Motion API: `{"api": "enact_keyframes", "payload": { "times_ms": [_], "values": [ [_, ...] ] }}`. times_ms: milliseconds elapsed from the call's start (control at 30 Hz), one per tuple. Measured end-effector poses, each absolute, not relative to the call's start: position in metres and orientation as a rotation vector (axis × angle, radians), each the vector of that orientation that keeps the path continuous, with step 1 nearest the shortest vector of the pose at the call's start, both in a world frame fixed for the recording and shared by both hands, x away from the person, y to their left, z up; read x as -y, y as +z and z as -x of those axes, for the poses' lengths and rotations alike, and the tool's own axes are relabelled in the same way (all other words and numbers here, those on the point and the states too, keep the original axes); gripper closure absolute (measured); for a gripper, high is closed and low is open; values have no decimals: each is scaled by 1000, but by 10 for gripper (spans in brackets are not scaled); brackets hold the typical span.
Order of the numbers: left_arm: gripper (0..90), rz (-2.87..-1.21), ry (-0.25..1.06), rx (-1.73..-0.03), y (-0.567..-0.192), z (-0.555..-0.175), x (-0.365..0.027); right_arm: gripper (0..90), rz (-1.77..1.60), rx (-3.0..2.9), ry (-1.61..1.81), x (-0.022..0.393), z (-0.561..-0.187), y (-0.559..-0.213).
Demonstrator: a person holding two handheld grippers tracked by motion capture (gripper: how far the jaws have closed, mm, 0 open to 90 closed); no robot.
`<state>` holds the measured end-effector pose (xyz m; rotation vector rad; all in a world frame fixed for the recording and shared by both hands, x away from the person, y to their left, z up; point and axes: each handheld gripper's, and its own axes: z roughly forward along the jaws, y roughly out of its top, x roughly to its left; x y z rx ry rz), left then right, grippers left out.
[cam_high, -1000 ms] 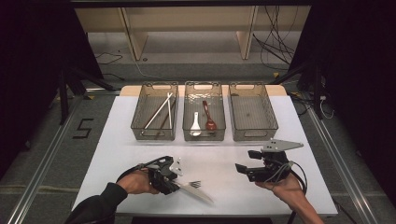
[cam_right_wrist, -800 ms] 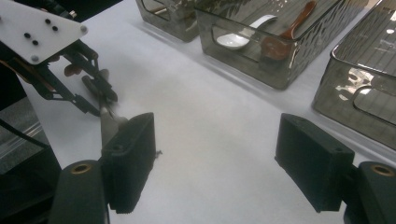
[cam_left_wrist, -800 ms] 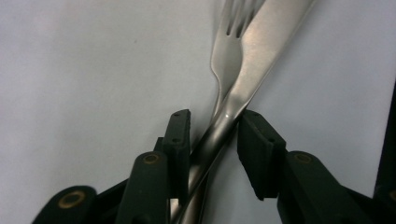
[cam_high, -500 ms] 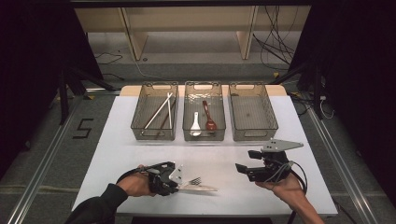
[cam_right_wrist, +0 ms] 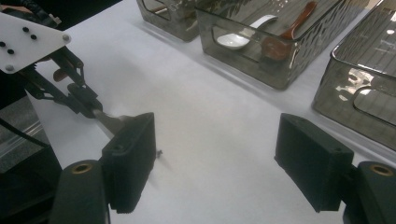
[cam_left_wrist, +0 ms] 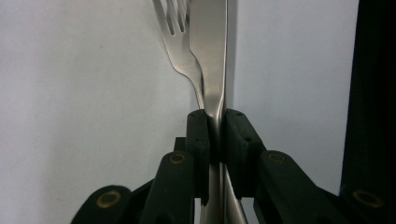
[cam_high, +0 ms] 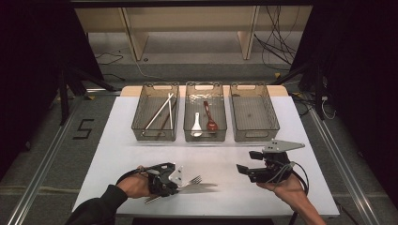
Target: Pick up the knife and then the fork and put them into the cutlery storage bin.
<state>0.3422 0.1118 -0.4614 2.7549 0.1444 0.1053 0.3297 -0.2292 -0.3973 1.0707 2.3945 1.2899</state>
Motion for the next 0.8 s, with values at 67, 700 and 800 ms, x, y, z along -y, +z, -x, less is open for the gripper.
{"api": "enact_keyframes", "payload": {
  "times_ms": [67,700,800],
  "values": [
    [800,-2747,113,-157,-460,-343,-112,297,-1071,-2392,1295,229,-330,-397],
    [800,-2605,-86,-418,-438,-350,-106,306,-953,-2442,1305,210,-323,-394],
    [800,-2617,-109,-431,-434,-350,-103,306,-875,-2470,1291,199,-319,-392]
  ]
}}
